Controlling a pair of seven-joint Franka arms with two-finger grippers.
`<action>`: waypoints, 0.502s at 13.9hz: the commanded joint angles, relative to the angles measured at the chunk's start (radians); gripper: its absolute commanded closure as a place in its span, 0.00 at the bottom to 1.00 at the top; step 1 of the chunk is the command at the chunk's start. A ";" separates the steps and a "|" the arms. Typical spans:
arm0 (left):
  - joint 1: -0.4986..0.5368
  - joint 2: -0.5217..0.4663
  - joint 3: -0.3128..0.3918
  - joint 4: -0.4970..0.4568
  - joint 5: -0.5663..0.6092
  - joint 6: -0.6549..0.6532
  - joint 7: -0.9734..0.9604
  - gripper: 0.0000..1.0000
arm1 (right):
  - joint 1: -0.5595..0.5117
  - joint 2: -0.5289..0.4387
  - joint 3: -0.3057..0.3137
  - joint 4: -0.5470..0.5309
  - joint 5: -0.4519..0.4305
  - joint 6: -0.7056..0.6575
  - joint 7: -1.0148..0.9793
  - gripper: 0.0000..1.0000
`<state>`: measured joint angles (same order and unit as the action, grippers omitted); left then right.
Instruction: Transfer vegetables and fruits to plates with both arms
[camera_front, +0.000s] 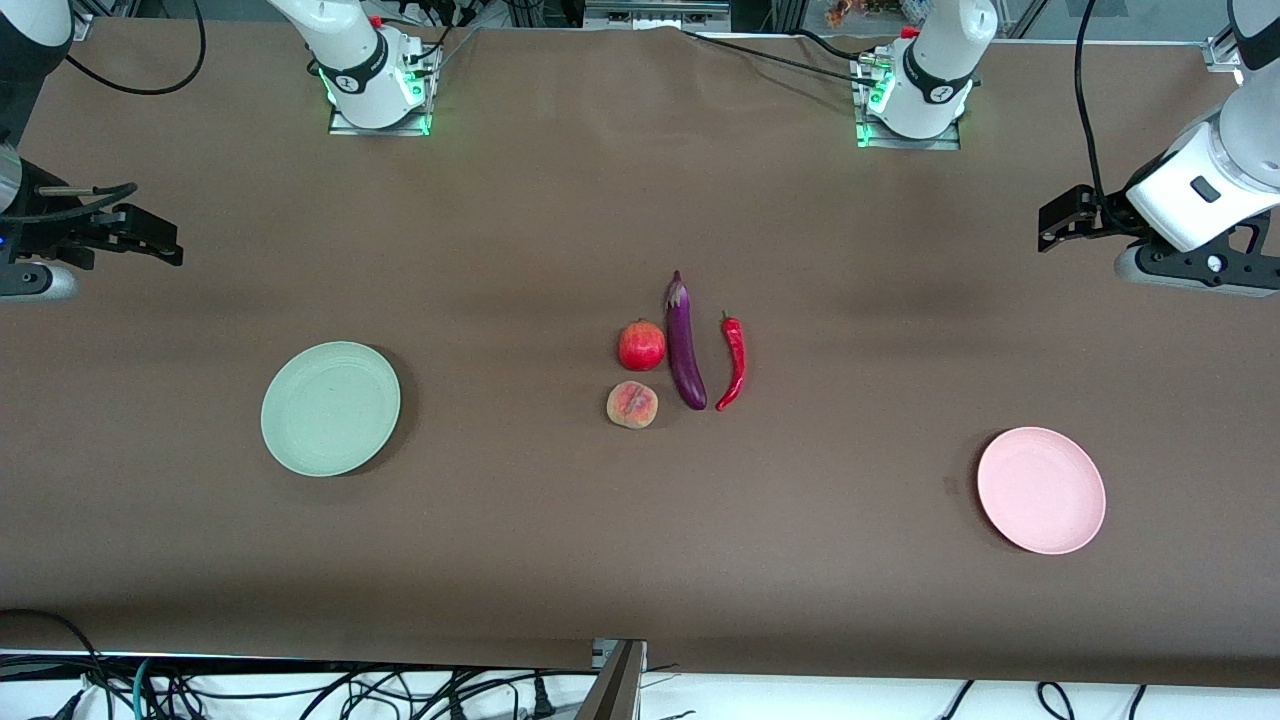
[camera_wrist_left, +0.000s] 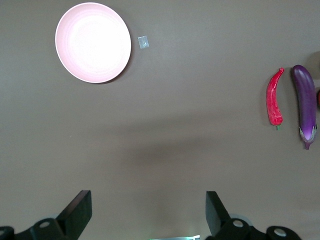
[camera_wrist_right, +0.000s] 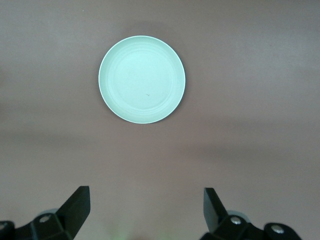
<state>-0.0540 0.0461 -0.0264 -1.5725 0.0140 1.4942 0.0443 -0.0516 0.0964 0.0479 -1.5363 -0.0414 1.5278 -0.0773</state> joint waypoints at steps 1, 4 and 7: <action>0.005 0.012 0.005 0.034 -0.014 -0.022 0.023 0.00 | -0.007 0.009 0.004 0.021 0.015 -0.003 -0.010 0.00; 0.006 0.014 0.011 0.034 -0.014 -0.022 0.016 0.00 | -0.007 0.009 0.004 0.021 0.017 -0.003 -0.010 0.00; 0.005 0.024 0.011 0.032 -0.014 -0.022 0.008 0.00 | -0.008 0.009 0.004 0.021 0.031 -0.001 -0.012 0.00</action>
<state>-0.0518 0.0471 -0.0170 -1.5722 0.0140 1.4937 0.0442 -0.0516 0.0964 0.0479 -1.5363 -0.0334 1.5278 -0.0773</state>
